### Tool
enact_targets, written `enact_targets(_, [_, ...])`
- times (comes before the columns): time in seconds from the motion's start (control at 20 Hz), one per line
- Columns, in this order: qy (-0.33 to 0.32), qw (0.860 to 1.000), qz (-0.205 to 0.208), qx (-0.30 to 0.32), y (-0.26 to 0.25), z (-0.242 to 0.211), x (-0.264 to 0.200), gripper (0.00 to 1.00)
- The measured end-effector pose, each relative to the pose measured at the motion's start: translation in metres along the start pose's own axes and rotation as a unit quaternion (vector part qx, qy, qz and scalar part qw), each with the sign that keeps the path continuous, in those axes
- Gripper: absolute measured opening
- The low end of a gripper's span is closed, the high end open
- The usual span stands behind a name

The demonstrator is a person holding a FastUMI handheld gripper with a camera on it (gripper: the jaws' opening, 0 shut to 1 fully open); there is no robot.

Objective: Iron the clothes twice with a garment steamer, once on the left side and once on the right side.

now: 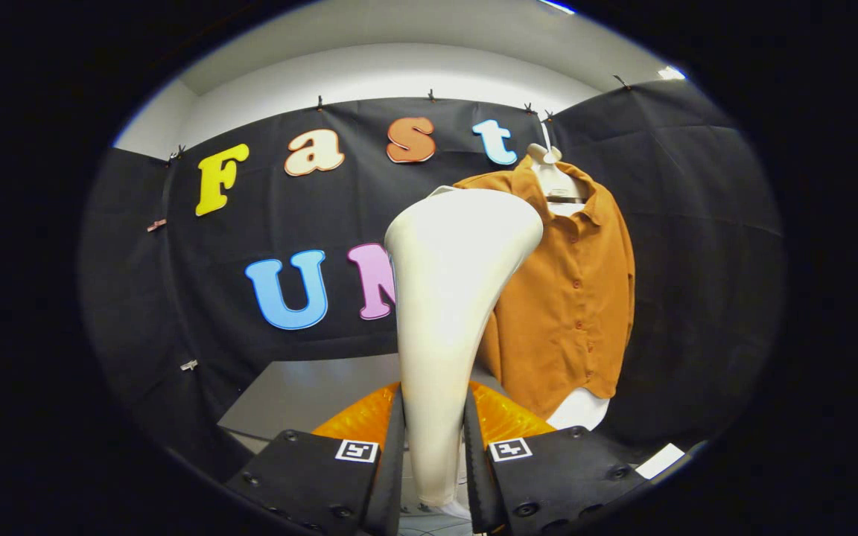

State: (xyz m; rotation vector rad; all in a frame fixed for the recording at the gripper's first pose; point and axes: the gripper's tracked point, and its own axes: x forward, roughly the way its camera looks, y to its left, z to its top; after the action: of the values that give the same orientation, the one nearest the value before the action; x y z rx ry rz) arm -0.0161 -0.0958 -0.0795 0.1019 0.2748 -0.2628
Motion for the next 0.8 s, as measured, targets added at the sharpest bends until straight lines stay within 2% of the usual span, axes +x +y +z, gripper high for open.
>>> enact_targets(0.2, [-0.006,1.000,-0.004,-0.006,-0.044,0.009,0.016,0.40])
enact_targets(0.5, [-0.012,0.999,0.046,-0.026,-0.101,0.025,0.066,0.40])
enact_targets(0.8, [0.010,0.996,0.092,-0.010,-0.141,0.028,0.128,0.39])
